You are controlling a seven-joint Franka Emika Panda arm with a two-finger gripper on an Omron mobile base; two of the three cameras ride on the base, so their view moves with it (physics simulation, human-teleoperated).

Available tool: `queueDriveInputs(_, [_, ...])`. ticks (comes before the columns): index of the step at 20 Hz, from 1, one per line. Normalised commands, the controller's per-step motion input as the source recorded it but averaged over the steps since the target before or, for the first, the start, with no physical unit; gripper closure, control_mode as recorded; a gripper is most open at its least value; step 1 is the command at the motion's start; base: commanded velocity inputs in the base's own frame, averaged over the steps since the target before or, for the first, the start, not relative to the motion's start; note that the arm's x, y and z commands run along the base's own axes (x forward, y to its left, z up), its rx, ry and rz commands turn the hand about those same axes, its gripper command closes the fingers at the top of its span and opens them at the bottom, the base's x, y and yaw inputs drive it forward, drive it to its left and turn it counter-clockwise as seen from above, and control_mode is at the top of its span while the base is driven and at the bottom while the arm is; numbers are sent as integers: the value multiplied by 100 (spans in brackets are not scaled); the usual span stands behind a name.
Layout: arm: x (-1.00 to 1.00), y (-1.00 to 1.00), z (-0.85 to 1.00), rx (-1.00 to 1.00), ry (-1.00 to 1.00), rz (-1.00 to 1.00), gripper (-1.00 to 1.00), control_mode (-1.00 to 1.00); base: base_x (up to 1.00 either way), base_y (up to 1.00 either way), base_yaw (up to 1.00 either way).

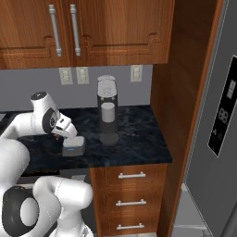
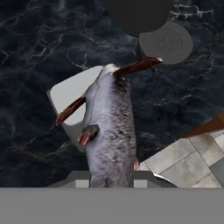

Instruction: Take the fish from the fridge and place it on the digital scale on the counter by the fridge. Wait a few seconds for a reading, then move it to the plate on the dining counter.

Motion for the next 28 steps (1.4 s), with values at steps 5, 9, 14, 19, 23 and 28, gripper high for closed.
queueDriveInputs(5, [37, 0, -36, 1, 0, 0, 100, -100, 0, 0, 0])
queueDriveInputs(9, [36, 8, -25, 5, 0, 0, 100, -100, 0, 0, 0])
queueDriveInputs(14, [24, 13, -20, 5, 0, 0, 100, -100, 0, 0, 0])
queueDriveInputs(19, [18, 22, -27, 1, 0, 0, 100, -100, 0, 0, 0])
queueDriveInputs(23, [37, 11, -31, 1, 0, -1, 100, -100, 0, 0, 0])
queueDriveInputs(28, [47, 5, -31, 2, 0, -2, 100, -100, 0, 0, 0])
